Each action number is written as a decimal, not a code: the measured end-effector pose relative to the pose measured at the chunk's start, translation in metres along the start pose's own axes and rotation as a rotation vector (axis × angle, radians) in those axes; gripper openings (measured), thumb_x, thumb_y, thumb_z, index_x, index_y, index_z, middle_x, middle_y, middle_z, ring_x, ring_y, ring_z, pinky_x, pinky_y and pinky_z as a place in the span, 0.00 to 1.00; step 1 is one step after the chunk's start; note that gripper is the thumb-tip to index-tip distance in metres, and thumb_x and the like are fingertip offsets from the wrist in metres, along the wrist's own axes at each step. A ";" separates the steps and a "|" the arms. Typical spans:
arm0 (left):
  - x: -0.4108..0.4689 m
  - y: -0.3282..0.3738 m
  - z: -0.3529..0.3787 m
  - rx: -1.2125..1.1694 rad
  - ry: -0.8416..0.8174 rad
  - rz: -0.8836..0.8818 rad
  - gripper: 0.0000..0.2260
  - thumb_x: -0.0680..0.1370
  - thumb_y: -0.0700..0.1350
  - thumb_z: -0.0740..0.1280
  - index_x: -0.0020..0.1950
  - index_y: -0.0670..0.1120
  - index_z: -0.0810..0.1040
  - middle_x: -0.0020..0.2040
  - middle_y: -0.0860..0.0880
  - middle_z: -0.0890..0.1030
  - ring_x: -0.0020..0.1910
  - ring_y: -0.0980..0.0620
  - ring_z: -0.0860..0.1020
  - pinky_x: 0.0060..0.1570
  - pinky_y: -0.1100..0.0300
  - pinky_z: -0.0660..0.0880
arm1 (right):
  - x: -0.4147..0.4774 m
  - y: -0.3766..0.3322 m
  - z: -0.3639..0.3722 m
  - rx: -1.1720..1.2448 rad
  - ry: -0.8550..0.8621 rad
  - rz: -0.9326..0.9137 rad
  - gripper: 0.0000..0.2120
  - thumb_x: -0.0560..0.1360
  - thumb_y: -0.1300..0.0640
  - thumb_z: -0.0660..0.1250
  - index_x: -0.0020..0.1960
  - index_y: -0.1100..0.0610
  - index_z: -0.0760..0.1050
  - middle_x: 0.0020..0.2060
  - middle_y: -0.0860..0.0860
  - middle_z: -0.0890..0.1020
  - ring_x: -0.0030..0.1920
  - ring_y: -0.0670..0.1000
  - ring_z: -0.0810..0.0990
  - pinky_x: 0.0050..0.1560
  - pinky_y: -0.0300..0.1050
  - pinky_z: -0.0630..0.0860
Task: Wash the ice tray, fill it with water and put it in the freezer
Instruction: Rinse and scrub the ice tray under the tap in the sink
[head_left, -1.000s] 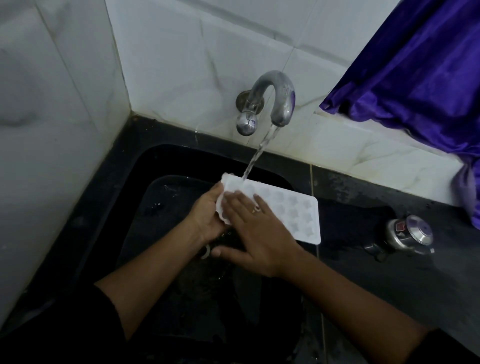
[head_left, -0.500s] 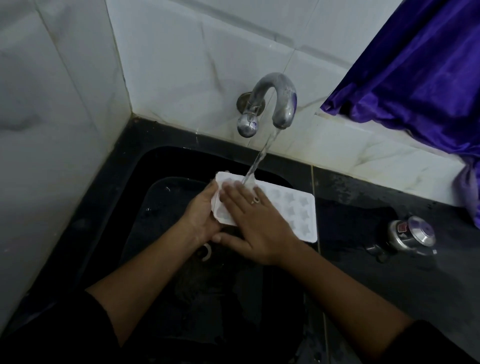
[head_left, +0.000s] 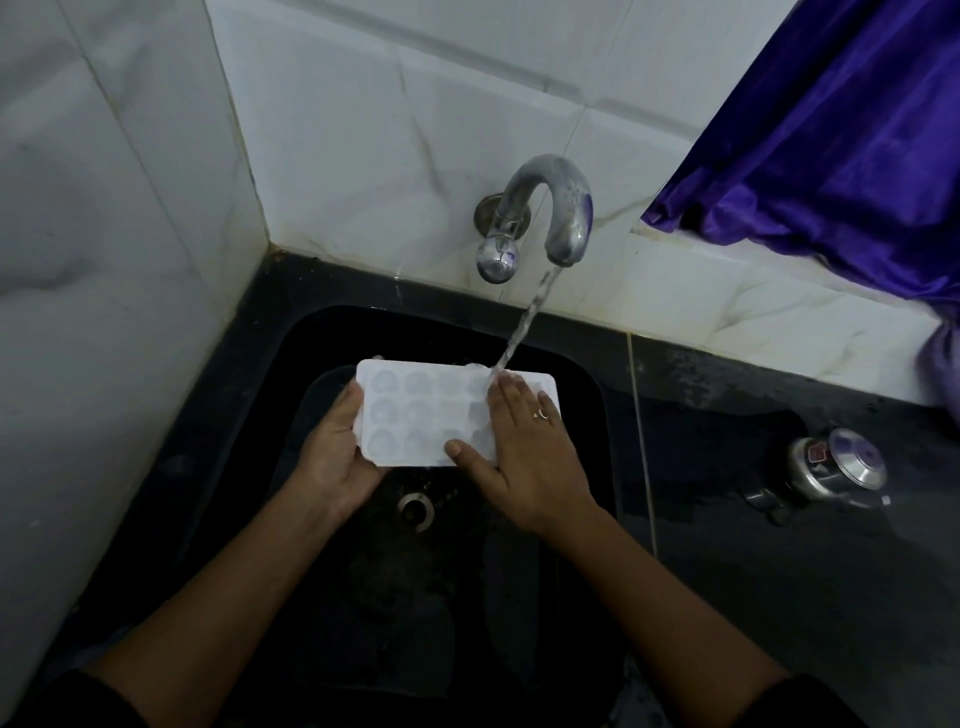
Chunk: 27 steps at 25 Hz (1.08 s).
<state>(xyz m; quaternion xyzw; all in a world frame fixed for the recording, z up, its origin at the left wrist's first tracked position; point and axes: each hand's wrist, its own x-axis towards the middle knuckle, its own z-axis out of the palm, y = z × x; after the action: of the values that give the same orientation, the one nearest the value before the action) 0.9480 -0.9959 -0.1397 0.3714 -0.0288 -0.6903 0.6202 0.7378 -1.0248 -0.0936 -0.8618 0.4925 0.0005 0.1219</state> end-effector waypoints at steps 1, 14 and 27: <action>0.000 -0.002 0.000 0.005 0.008 -0.003 0.22 0.87 0.55 0.58 0.75 0.44 0.76 0.69 0.38 0.81 0.65 0.39 0.83 0.58 0.42 0.83 | 0.002 -0.010 0.002 0.023 -0.010 -0.014 0.50 0.77 0.23 0.38 0.85 0.60 0.47 0.84 0.57 0.51 0.84 0.53 0.47 0.83 0.55 0.43; -0.001 0.010 -0.018 -0.008 0.094 0.074 0.23 0.84 0.57 0.58 0.52 0.48 0.91 0.63 0.41 0.85 0.55 0.43 0.87 0.53 0.44 0.84 | -0.004 0.039 -0.004 -0.140 -0.039 -0.029 0.45 0.80 0.27 0.45 0.85 0.57 0.47 0.84 0.53 0.48 0.84 0.51 0.45 0.83 0.55 0.45; 0.024 -0.004 -0.003 -0.060 0.174 0.082 0.23 0.87 0.57 0.55 0.69 0.43 0.79 0.67 0.41 0.83 0.62 0.42 0.84 0.60 0.44 0.81 | -0.031 0.027 0.004 -0.176 0.365 -0.138 0.10 0.81 0.57 0.64 0.54 0.59 0.82 0.48 0.55 0.81 0.50 0.57 0.79 0.64 0.57 0.74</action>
<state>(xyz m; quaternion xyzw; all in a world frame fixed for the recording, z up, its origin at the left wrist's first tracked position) 0.9479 -1.0148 -0.1553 0.4098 0.0309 -0.6301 0.6589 0.6995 -1.0108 -0.0990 -0.8865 0.4444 -0.1208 -0.0451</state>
